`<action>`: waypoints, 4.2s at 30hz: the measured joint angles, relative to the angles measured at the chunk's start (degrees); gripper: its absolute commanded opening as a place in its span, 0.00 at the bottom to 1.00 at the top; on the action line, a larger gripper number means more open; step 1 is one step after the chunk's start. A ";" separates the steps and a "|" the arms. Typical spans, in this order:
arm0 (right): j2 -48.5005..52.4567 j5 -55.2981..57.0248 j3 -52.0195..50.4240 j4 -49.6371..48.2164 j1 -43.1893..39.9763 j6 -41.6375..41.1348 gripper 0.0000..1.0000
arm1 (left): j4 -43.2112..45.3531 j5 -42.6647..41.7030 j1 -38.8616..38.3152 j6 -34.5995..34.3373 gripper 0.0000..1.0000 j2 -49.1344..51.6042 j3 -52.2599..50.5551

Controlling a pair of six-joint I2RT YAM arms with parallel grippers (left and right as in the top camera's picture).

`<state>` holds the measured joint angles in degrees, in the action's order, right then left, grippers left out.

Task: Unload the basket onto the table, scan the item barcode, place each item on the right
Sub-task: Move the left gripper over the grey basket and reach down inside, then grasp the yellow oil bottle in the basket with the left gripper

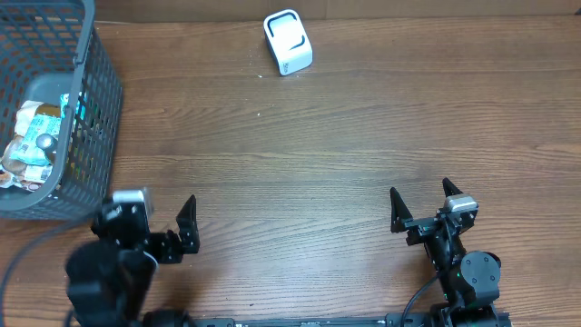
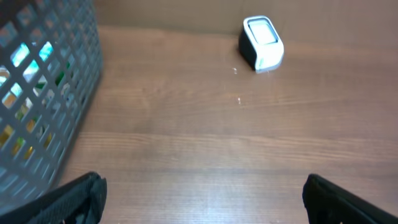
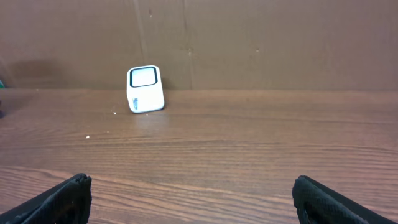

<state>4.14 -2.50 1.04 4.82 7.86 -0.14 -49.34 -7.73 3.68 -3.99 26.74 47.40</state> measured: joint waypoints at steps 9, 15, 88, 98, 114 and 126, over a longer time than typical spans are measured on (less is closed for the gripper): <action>0.00 0.00 0.00 -0.04 0.00 -0.02 1.00 | -20.46 -3.39 -0.02 3.39 1.00 28.85 29.75; 0.00 -0.02 0.02 -0.04 0.00 -0.04 1.00 | -21.42 -3.69 0.00 4.02 0.99 37.40 36.24; 0.00 0.00 0.00 0.00 0.00 0.00 1.00 | -6.64 23.89 0.00 5.95 1.00 39.28 51.08; 0.00 -0.02 0.02 -0.02 0.02 -0.02 1.00 | -4.35 26.99 0.00 6.10 1.00 39.28 51.08; 0.00 0.00 0.00 -0.02 0.00 -0.02 1.00 | -1.27 21.88 14.56 7.58 1.00 46.03 51.28; 0.00 0.00 0.00 -0.04 0.00 -0.02 1.00 | -4.37 4.63 34.86 8.72 0.99 58.03 51.28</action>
<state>4.14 -2.50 1.04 4.78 7.86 -0.16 -53.71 -3.09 38.54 4.73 84.77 98.67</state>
